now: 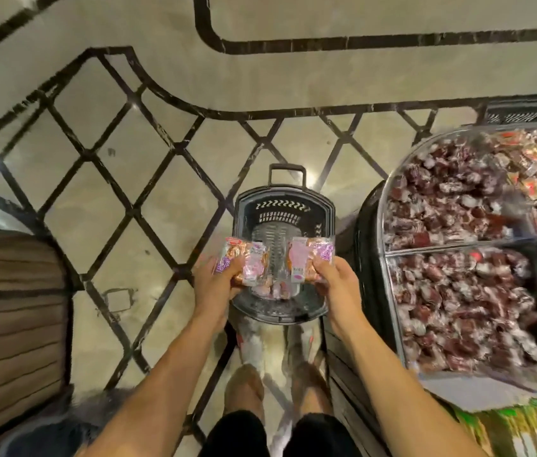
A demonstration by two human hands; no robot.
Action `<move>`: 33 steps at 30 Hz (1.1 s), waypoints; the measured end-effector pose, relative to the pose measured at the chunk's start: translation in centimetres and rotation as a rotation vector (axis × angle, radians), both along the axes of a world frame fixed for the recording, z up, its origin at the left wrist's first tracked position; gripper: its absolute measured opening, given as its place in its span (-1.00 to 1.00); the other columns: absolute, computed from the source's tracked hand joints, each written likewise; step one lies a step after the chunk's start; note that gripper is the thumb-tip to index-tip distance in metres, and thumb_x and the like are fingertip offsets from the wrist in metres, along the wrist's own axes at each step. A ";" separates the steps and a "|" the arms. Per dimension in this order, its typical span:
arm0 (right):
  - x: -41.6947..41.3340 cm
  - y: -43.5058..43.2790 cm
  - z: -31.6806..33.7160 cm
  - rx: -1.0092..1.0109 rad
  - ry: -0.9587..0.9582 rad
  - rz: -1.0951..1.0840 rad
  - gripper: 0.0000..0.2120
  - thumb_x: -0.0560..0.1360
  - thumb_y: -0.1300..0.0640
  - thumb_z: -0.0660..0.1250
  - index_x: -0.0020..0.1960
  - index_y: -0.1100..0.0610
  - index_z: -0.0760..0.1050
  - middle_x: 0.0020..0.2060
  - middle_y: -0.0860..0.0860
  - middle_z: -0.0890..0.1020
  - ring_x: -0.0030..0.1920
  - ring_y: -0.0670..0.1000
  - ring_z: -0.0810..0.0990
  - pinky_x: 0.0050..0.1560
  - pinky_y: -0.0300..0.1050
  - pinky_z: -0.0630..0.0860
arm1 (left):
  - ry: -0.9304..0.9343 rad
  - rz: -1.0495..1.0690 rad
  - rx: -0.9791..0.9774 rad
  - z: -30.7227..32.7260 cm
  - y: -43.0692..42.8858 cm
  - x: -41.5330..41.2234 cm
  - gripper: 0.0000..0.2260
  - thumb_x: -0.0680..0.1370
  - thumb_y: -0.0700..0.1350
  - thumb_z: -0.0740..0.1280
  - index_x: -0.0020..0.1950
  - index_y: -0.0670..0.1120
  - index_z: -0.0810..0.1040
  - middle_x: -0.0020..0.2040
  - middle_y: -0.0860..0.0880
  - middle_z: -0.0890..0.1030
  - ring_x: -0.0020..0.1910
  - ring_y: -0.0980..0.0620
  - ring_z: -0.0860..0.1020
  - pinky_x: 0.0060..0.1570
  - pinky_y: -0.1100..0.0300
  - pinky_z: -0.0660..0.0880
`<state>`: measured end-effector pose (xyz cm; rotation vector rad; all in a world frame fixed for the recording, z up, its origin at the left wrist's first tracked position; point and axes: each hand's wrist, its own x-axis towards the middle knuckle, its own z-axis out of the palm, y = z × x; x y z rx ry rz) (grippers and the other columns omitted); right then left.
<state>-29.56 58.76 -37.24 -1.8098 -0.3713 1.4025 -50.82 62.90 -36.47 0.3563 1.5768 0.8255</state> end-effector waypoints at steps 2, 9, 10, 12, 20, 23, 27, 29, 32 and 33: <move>0.2 1.0 -4.2 -0.020 -0.022 -0.002 -0.48 0.37 -0.26 0.54 0.14 0.08 0.61 0.03 0.04 0.73 0.11 0.16 0.69 0.21 0.21 0.55 | -0.001 -0.003 -0.046 -4.6 1.0 0.7 -0.83 0.57 -0.22 0.48 0.11 0.00 0.67 -0.01 -0.06 0.77 -0.05 -0.01 0.75 -0.12 0.06 0.68; 1.3 2.8 -22.2 -0.138 -0.032 -0.068 -0.74 0.57 0.23 0.45 0.05 0.44 0.51 -0.17 0.20 0.49 -0.28 -0.08 0.54 -0.20 -0.26 0.50 | 0.078 -0.030 -0.243 -24.0 2.1 3.0 -0.66 0.45 -0.13 0.60 0.20 -0.11 0.68 -0.12 -0.06 0.73 -0.21 0.04 0.68 -0.23 0.12 0.62; 1.4 2.8 -24.9 -0.169 -0.036 -0.073 -0.78 0.56 0.27 0.45 0.03 0.42 0.52 -0.18 0.19 0.52 -0.24 -0.05 0.55 -0.16 -0.22 0.50 | 0.093 -0.040 -0.269 -26.6 2.1 3.1 -0.72 0.44 -0.14 0.60 0.12 -0.08 0.70 -0.13 -0.03 0.74 -0.19 0.02 0.69 -0.18 0.09 0.63; 1.6 2.8 -29.9 -0.212 -0.027 -0.105 -0.86 0.54 0.27 0.48 0.04 0.28 0.57 -0.21 0.11 0.66 -0.17 0.04 0.63 -0.01 -0.02 0.53 | 0.139 -0.088 -0.306 -31.5 1.9 3.5 -0.84 0.44 -0.12 0.61 -0.03 -0.01 0.71 -0.15 0.03 0.76 -0.12 -0.04 0.72 -0.06 0.02 0.66; 3.8 2.3 -45.9 -0.297 -0.060 -0.139 -0.81 0.42 0.07 0.56 -0.02 0.08 0.63 -0.11 0.10 0.75 0.06 0.20 0.73 0.27 0.33 0.57 | 0.316 -0.272 -0.339 -47.4 3.2 6.3 -0.86 0.55 -0.20 0.52 -0.01 -0.18 0.58 -0.25 -0.02 0.62 -0.34 0.11 0.51 -0.49 0.39 0.39; 4.4 2.6 -51.2 -0.319 -0.084 -0.131 -0.67 0.30 -0.03 0.58 -0.03 0.09 0.62 -0.13 0.05 0.73 0.02 0.14 0.72 0.29 0.29 0.57 | 0.331 -0.299 -0.373 -52.6 4.1 7.2 -0.83 0.53 -0.13 0.56 -0.01 -0.15 0.61 -0.17 -0.04 0.67 -0.28 0.06 0.56 -0.46 0.35 0.44; 4.2 4.2 -57.0 -0.350 -0.146 -0.079 -0.70 0.38 0.05 0.56 0.00 0.15 0.57 -0.06 0.06 0.68 -0.04 0.05 0.65 0.27 0.20 0.57 | 0.358 -0.309 -0.359 -58.2 5.4 8.8 -0.83 0.53 -0.14 0.55 -0.04 -0.14 0.58 -0.19 -0.04 0.64 -0.16 -0.06 0.63 -0.39 0.30 0.47; 4.0 4.4 -60.4 -0.352 -0.152 -0.088 -0.69 0.32 0.02 0.57 -0.05 0.08 0.54 0.06 0.13 0.70 0.04 0.12 0.69 0.27 0.15 0.58 | 0.408 -0.325 -0.327 -60.4 6.0 9.1 -0.80 0.53 -0.14 0.55 0.04 -0.18 0.61 -0.08 -0.06 0.64 -0.07 -0.06 0.60 -0.29 0.25 0.42; 3.9 4.8 -63.6 -0.390 -0.114 -0.126 -0.72 0.39 0.15 0.59 -0.03 0.17 0.53 0.16 0.18 0.68 0.01 0.07 0.69 0.23 -0.03 0.61 | 0.451 -0.351 -0.284 -63.0 6.0 9.3 -0.63 0.57 -0.15 0.51 0.32 -0.21 0.51 0.12 -0.08 0.56 0.08 0.01 0.51 -0.13 0.37 0.34; 3.7 5.1 -63.6 -0.391 -0.108 -0.129 -0.76 0.44 0.24 0.57 -0.02 0.18 0.53 0.16 0.18 0.67 0.01 0.07 0.69 0.21 -0.07 0.61 | 0.452 -0.364 -0.278 -64.1 5.9 9.2 -0.60 0.58 -0.15 0.50 0.34 -0.21 0.49 0.17 -0.07 0.58 0.11 0.02 0.53 -0.08 0.35 0.39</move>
